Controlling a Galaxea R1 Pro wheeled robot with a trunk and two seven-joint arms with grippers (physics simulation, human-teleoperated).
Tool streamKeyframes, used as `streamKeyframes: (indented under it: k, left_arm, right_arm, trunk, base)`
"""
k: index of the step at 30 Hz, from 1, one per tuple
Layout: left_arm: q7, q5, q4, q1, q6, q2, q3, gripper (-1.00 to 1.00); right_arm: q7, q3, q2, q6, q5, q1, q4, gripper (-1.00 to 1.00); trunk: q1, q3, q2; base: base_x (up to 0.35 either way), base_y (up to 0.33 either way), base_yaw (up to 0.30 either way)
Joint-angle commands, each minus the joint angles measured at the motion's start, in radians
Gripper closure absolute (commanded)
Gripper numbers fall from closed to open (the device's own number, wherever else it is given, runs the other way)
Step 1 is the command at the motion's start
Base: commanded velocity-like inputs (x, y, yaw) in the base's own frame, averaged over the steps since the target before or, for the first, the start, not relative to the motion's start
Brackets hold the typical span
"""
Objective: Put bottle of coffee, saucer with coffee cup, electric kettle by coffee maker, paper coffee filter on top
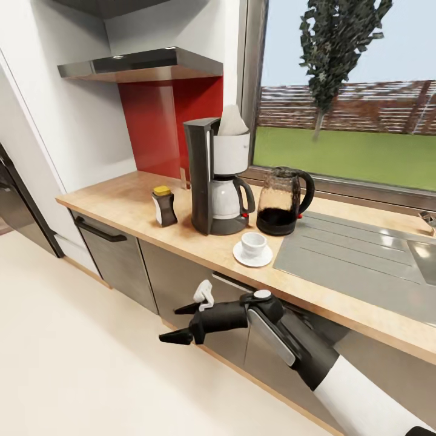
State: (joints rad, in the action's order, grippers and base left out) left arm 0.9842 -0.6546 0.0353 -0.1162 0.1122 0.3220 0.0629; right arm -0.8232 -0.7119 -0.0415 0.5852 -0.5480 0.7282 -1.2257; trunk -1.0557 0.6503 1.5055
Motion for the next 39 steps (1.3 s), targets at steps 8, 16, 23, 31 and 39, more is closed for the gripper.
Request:
streamKeyframes:
  k: [8, 16, 23, 31, 39]
  left_arm:
    - [0.004, 0.001, 0.000, 0.000, 0.010, 0.000, 0.006, -1.00]
    - [0.004, 0.001, 0.000, 0.000, 0.010, 0.000, 0.006, -1.00]
    - [0.004, 0.001, 0.000, 0.000, 0.010, 0.000, 0.006, -1.00]
    - [0.004, 0.001, 0.000, 0.000, 0.010, 0.000, 0.006, -1.00]
    - [0.004, 0.001, 0.000, 0.000, 0.010, 0.000, 0.006, -1.00]
  right_arm:
    - [0.003, 0.001, -0.003, 0.006, -0.009, -0.001, 0.032, -1.00]
    - [0.003, 0.002, -0.009, 0.006, -0.009, -0.001, 0.038, -1.00]
    - [0.003, 0.002, -0.016, 0.006, -0.009, -0.001, 0.040, -1.00]
    - [0.003, 0.003, -0.058, 0.004, -0.011, -0.001, 0.054, -1.00]
    - [-0.052, 0.060, -0.113, 0.002, -0.012, -0.001, 0.085, -1.00]
  trunk:
    - [0.000, -0.001, 0.000]
    - [0.000, -0.009, 0.000]
    - [0.000, -0.015, 0.000]
    - [0.000, -0.018, 0.000]
    - [0.000, -0.018, 0.000]
  base:
    - [0.000, 0.140, -0.057]
    - [0.000, 0.267, -0.213]
    - [0.000, 0.042, -0.227]
    - [-0.083, 0.072, -0.080]
    - [-0.008, 0.007, -0.003]
